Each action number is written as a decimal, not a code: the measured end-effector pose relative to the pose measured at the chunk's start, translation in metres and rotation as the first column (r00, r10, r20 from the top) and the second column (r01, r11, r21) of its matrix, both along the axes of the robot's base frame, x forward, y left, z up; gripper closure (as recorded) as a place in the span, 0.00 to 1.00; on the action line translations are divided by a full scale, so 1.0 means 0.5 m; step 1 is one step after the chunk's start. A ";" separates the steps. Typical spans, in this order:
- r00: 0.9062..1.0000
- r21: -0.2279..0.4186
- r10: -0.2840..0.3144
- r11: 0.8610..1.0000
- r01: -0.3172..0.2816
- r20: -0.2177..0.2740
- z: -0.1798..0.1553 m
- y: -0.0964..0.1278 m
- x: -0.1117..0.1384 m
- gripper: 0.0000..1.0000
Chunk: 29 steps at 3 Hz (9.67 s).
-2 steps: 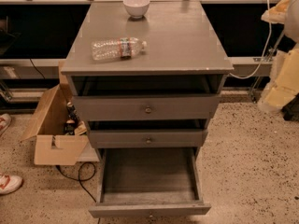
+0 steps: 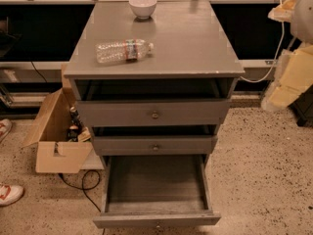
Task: Place water bottle into bottom drawer
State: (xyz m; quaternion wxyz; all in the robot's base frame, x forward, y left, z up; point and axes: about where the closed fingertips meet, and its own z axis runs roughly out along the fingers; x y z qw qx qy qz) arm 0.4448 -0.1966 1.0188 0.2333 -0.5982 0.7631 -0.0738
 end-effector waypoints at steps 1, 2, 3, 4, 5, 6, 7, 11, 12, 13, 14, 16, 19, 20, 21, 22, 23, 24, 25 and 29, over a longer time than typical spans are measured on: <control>0.999 0.062 0.034 0.997 -0.036 0.019 -0.015 0.021 0.080 0.00; 0.996 0.132 0.085 0.988 -0.085 0.007 -0.051 0.051 0.217 0.00; 0.992 0.148 0.123 0.982 -0.119 -0.019 -0.079 0.101 0.313 0.00; 0.988 0.133 0.141 0.982 -0.132 -0.058 -0.125 0.182 0.396 0.00; 0.978 0.082 0.186 0.981 -0.178 -0.095 -0.178 0.299 0.470 0.00; 0.973 0.059 0.210 0.977 -0.204 -0.100 -0.204 0.363 0.507 0.00; 0.977 0.063 0.199 0.979 -0.194 -0.082 -0.225 0.410 0.552 0.00; 0.970 0.111 0.215 0.973 -0.202 -0.117 -0.315 0.559 0.643 0.00; 0.965 0.110 0.227 0.971 -0.214 -0.130 -0.328 0.580 0.646 0.15; 0.960 0.106 0.240 0.968 -0.227 -0.143 -0.338 0.596 0.645 0.38; 0.954 0.102 0.259 0.964 -0.245 -0.153 -0.346 0.614 0.637 0.61; 0.950 0.194 0.298 0.941 -0.276 -0.094 -0.284 0.586 0.567 1.00; 0.966 0.251 0.111 0.967 -0.051 -0.231 -0.384 0.293 0.354 1.00; 0.964 0.257 0.103 0.966 -0.038 -0.244 -0.399 0.291 0.352 1.00; 0.958 0.271 0.082 0.963 -0.005 -0.273 -0.433 0.283 0.347 1.00; 0.905 0.425 0.026 0.888 0.174 -0.425 -0.645 0.263 0.270 1.00; 0.864 0.504 -0.038 0.799 0.328 -0.502 -0.811 0.213 0.214 1.00; 0.800 0.544 -0.048 0.709 0.449 -0.598 -1.011 0.227 0.166 1.00; 0.800 0.543 -0.048 0.709 0.449 -0.598 -1.012 0.227 0.166 1.00; 0.645 0.493 -0.004 0.640 0.589 -0.764 -1.520 0.390 0.166 0.83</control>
Offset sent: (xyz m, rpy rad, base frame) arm 0.1576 0.0342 -0.0347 0.1996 -0.0022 0.1326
